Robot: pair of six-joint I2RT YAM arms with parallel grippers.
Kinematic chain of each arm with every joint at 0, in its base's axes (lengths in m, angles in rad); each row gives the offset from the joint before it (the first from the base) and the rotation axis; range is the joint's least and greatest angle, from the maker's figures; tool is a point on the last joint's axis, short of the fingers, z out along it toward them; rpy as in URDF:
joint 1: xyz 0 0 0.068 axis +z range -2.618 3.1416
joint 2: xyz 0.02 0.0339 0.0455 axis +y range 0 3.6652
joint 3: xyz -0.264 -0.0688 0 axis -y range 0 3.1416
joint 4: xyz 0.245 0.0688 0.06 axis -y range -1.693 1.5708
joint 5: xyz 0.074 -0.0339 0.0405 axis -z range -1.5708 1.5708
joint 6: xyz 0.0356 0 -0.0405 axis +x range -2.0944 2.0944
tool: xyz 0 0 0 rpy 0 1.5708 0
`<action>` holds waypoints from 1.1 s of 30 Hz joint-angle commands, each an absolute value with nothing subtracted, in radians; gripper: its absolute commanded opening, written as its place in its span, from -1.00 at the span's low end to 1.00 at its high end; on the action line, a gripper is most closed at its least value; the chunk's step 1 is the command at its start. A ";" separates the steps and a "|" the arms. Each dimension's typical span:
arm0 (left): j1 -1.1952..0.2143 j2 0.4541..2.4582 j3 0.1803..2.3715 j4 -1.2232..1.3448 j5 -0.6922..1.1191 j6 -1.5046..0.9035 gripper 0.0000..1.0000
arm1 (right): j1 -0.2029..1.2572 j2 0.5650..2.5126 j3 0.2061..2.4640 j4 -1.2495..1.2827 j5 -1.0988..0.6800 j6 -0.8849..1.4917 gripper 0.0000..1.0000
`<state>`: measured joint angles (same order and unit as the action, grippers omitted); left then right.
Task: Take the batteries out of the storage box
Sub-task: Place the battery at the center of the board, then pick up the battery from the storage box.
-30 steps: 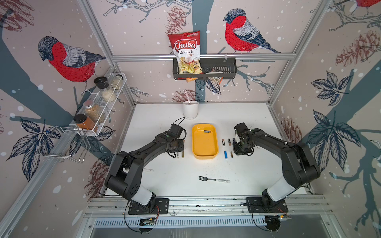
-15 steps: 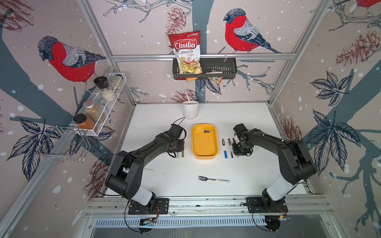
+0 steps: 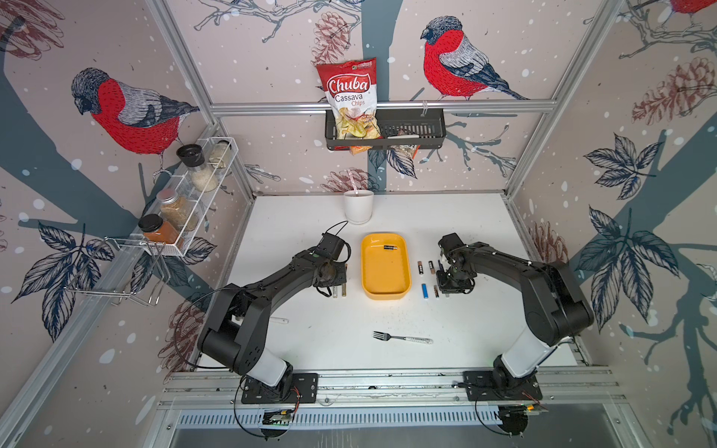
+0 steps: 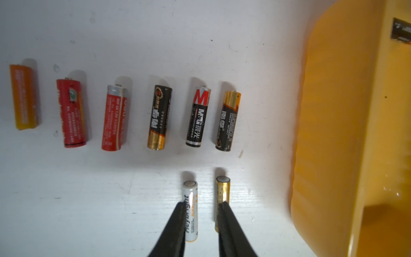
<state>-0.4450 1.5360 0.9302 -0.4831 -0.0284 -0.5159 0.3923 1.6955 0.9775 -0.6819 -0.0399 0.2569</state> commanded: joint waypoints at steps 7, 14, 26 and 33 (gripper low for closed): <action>-0.444 1.535 0.954 -0.495 -0.033 -0.505 -0.41 | 0.392 1.670 0.984 -0.690 -0.015 0.256 -0.47; -0.445 1.526 0.992 -0.525 -0.048 -0.491 -0.40 | 0.394 1.646 1.005 -0.700 -0.025 0.265 -0.45; -0.529 1.592 1.169 -0.571 -0.103 -0.367 -0.37 | 0.393 1.641 1.103 -0.731 -0.035 0.262 -0.42; -0.598 1.734 1.327 -0.527 -0.044 -0.229 -0.38 | 0.390 1.662 1.157 -0.748 -0.034 0.257 -0.41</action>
<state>-0.5900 1.7058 1.2896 -0.5545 -0.0772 -0.3130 0.3904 1.6581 1.1400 -0.7231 -0.0307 0.2604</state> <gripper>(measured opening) 0.313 0.293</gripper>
